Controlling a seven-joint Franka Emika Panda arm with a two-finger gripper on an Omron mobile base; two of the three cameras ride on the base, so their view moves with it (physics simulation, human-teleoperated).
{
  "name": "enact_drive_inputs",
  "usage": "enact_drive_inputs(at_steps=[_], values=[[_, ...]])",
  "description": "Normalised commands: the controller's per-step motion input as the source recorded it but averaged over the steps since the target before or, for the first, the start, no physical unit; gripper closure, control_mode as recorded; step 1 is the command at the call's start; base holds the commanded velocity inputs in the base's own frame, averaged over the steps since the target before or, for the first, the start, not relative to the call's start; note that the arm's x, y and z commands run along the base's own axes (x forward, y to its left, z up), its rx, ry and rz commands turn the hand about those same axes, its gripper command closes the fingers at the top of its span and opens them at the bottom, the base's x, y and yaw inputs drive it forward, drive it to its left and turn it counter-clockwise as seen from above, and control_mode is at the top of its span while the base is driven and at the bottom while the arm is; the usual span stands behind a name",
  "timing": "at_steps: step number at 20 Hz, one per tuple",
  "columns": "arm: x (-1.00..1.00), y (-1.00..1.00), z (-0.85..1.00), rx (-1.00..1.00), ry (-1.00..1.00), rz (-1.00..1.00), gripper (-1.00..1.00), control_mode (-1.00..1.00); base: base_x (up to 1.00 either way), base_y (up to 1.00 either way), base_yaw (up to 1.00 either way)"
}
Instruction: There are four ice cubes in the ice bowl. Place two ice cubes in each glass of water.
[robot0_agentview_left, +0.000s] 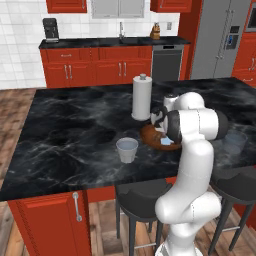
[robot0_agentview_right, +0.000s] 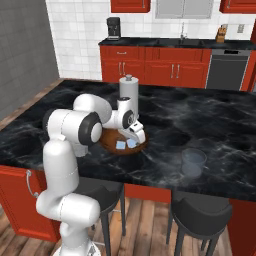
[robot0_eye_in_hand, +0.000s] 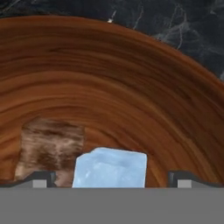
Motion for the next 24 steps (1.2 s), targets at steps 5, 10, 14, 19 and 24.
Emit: enact_drive_inputs(at_steps=[5,10,14,19,24], values=[[-0.09,0.16,-0.02,0.00,0.05,0.00,-1.00,-1.00,0.00,0.00,0.00],[-0.19,0.17,-0.09,0.00,0.05,0.00,-1.00,-1.00,0.00,0.00,0.00],[-0.01,0.01,-0.24,0.00,0.06,0.00,-1.00,-1.00,0.00,0.00,0.00],[0.00,-0.04,-0.17,0.00,0.00,0.05,-1.00,-1.00,0.00,0.00,0.00],[0.00,0.00,0.00,0.00,-0.02,0.09,-1.00,-1.00,0.00,0.00,0.00]])
